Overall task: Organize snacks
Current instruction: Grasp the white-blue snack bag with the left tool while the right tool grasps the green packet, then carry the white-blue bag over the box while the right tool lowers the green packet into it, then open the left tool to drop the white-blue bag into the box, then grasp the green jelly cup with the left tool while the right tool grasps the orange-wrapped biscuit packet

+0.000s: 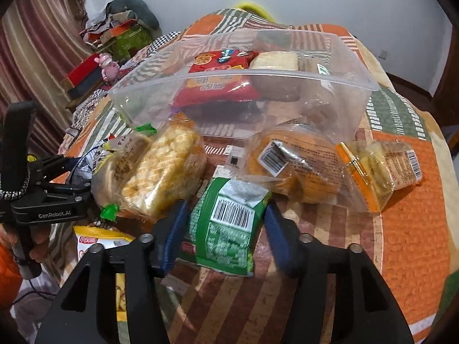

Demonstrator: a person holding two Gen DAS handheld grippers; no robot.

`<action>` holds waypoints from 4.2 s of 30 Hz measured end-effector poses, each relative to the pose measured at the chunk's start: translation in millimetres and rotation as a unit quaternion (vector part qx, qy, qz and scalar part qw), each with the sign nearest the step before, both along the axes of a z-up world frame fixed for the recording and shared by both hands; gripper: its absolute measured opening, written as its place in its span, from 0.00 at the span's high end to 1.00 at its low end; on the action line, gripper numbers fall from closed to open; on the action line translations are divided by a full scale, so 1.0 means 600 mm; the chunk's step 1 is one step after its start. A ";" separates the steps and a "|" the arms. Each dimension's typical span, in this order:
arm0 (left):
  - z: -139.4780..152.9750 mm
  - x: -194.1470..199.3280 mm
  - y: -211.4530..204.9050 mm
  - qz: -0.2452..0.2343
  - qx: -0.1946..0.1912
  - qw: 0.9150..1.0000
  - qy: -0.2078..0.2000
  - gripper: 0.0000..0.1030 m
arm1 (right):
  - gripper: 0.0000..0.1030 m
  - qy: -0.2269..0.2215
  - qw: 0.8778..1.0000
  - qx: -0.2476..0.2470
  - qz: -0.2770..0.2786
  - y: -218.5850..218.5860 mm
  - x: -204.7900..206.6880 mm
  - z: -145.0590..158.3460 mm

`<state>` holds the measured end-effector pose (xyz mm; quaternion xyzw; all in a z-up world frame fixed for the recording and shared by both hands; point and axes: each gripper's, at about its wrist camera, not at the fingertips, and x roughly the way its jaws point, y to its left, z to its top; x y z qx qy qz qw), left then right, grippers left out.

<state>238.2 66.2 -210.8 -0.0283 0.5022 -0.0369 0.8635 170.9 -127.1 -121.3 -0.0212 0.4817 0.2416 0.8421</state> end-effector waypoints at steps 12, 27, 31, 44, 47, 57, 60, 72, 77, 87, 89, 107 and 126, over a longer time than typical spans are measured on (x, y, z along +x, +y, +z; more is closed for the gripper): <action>0.034 -0.038 0.020 0.019 0.004 1.000 -0.018 0.36 | 0.66 -0.004 1.000 0.005 -0.007 -0.026 -0.018 0.013; 0.148 -0.025 0.004 0.016 -0.014 0.995 -0.096 0.36 | 0.66 -0.066 0.998 0.015 -0.010 -0.029 -0.019 0.085; 0.174 -0.010 -0.009 0.009 -0.021 0.993 -0.116 0.36 | 0.66 -0.091 0.995 0.020 -0.019 -0.030 -0.003 0.112; 0.208 0.064 -0.056 -0.013 -0.024 0.989 -0.145 0.36 | 0.66 -0.136 0.989 0.044 -0.041 -0.031 0.058 0.160; 0.210 0.085 -0.060 -0.014 -0.026 0.989 -0.147 0.36 | 0.66 -0.142 0.988 0.047 -0.044 -0.028 0.071 0.162; 0.198 0.148 -0.075 -0.020 -0.032 0.990 -0.137 0.36 | 0.66 -0.132 0.990 0.036 -0.045 -0.012 0.118 0.135; 0.184 0.165 -0.076 -0.019 -0.035 0.991 -0.125 0.36 | 0.66 -0.128 0.991 0.023 -0.038 -0.002 0.132 0.127; 0.137 0.207 -0.082 -0.030 -0.034 0.995 -0.084 0.36 | 0.65 -0.105 0.994 -0.020 -0.021 0.014 0.158 0.086; 0.137 0.208 -0.084 -0.031 -0.033 0.995 -0.084 0.36 | 0.64 -0.091 0.996 -0.013 -0.016 0.010 0.159 0.084; 0.181 0.170 -0.075 -0.042 -0.047 0.991 -0.115 0.33 | 0.56 -0.105 0.994 -0.003 -0.023 -0.012 0.137 0.115; 0.193 0.160 -0.074 -0.043 -0.044 0.990 -0.123 0.32 | 0.56 -0.113 0.993 0.000 -0.026 -0.022 0.130 0.124; 0.211 0.075 0.084 0.047 0.020 0.989 -0.138 0.15 | 0.44 -0.141 0.985 -0.016 -0.095 -0.140 0.069 0.155; 0.024 0.157 0.139 0.081 0.008 0.996 -0.043 0.25 | 0.44 -0.054 0.984 -0.041 -0.164 -0.208 0.089 0.059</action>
